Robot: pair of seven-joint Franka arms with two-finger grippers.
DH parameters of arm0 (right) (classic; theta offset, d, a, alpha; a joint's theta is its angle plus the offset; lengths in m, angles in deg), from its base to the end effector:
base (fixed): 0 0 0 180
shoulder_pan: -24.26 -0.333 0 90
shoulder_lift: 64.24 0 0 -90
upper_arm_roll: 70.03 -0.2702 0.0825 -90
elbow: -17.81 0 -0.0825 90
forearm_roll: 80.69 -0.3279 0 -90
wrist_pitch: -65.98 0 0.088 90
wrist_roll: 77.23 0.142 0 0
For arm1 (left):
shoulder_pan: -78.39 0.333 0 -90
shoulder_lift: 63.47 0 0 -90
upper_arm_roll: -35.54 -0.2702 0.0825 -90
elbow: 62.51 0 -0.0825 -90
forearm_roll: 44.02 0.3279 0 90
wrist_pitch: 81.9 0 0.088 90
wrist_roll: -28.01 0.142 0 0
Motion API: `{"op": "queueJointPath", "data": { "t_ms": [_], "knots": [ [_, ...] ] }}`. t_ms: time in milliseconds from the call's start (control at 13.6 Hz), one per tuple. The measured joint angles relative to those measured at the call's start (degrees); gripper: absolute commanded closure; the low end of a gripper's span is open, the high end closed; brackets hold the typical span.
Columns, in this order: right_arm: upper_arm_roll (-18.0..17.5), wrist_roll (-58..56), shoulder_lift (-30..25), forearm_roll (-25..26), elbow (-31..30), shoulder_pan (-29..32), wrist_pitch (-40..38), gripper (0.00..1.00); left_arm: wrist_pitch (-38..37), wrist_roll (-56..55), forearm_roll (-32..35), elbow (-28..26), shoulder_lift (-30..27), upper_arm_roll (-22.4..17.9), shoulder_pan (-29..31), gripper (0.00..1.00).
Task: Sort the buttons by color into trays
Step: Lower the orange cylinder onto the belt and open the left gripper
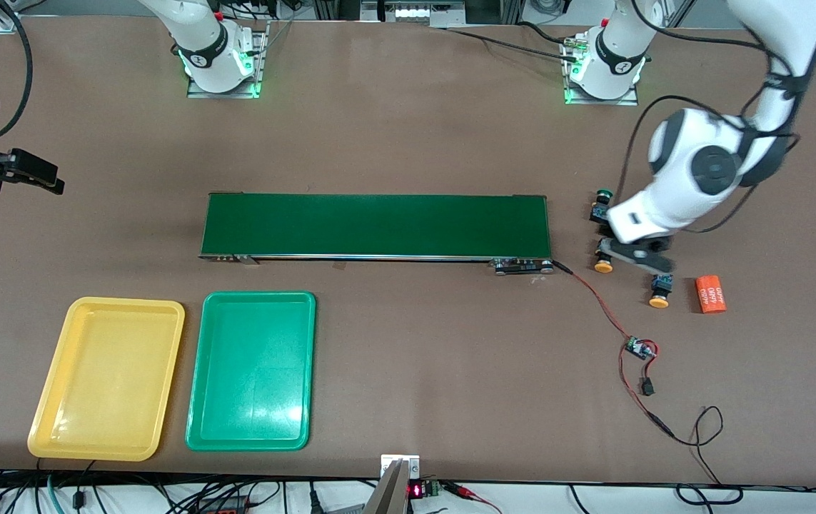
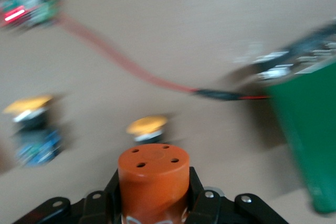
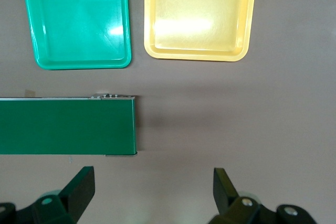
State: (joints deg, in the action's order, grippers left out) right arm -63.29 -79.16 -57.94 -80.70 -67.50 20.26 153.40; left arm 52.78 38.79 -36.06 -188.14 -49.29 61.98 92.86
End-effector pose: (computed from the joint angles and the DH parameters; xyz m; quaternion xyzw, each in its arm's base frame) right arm 0.5185 -0.0220 0.5181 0.9993 -0.0069 -0.0364 0.0049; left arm 0.4880 -0.1020 0.2408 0.9698 -0.2420 -0.0294 0.0067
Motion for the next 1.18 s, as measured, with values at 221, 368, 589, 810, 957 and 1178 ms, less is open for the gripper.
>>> {"op": "queueJointPath", "data": {
  "t_ms": [221, 368, 589, 810, 957, 1178],
  "knots": [
    [0.0, 0.0, 0.0, 0.0, 0.0, 0.0, 0.1, 0.0, -1.7, 5.2, 0.1, 2.6, 4.3, 7.7, -0.3, 0.73],
    [0.0, 0.0, 0.0, 0.0, 0.0, 0.0, 0.2, 0.0, -2.6, 12.1, 0.1, 3.4, 5.1, 11.6, -2.7, 0.73],
    [0.0, 0.0, 0.0, 0.0, 0.0, 0.1, 0.3, 0.0, -2.7, 16.2, 2.7, 4.1, 5.3, 12.4, -7.5, 0.73],
    [0.1, 0.0, 0.0, 0.0, 0.0, 0.1, 0.4, 0.0, -1.7, 18.5, 10.3, 4.5, 7.3, 12.4, -9.2, 0.68],
    [0.1, 0.0, 0.0, 0.0, 0.0, 0.0, 0.9, 0.0, -0.9, 18.9, 14.3, 5.0, 9.5, 12.5, -10.0, 0.01],
    [0.1, 0.0, 0.0, 0.0, 0.0, 0.1, 1.0, 0.0, -0.8, 18.9, 15.5, 6.7, 11.4, 12.4, -10.3, 0.0]
  ]
}}
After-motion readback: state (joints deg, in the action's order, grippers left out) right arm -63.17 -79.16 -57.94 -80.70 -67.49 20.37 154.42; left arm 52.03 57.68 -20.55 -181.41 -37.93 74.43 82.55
